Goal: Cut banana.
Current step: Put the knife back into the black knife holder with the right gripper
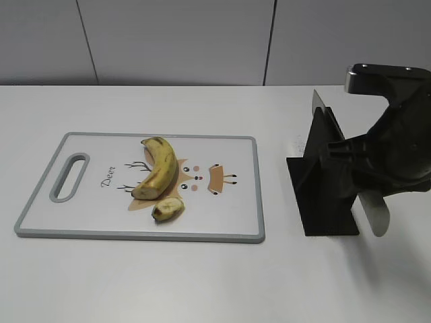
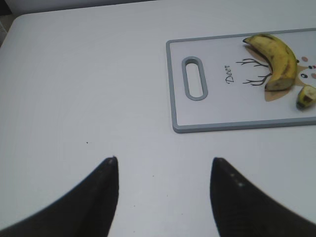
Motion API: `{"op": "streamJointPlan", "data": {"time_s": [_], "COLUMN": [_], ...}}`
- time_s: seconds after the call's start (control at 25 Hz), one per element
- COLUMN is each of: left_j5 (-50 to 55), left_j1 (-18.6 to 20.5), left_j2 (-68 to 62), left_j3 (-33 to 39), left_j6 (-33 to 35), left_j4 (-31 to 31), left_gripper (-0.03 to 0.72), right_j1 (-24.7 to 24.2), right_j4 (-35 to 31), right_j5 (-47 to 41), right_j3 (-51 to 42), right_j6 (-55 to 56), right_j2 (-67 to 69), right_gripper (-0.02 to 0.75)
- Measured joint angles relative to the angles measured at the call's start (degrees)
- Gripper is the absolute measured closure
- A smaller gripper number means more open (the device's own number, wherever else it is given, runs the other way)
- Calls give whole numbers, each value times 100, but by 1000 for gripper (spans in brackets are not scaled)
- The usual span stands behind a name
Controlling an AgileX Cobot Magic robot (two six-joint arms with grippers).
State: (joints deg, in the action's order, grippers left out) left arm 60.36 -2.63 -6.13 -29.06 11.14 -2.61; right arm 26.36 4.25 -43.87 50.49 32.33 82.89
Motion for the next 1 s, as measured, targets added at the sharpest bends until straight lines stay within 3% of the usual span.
{"op": "streamJointPlan", "data": {"time_s": [0.16,0.28,0.68,1.0], "left_j5": [0,0,0,0], "left_j1": [0,0,0,0], "left_j2": [0,0,0,0], "left_j3": [0,0,0,0], "left_j6": [-4,-4,-4,-4], "left_j4": [0,0,0,0], "left_gripper": [117,122,122,122], "right_j1": [0,0,0,0], "right_j4": [-73,-111,-947,-1567], "right_j5": [-15,43,-189,-459], "right_j3": [0,0,-33,-1017], "right_j6": [-293,-814,-3394,-4205], "right_j2": [-16,-241,-1953,-3458], "right_gripper": [208,137,125,137]}}
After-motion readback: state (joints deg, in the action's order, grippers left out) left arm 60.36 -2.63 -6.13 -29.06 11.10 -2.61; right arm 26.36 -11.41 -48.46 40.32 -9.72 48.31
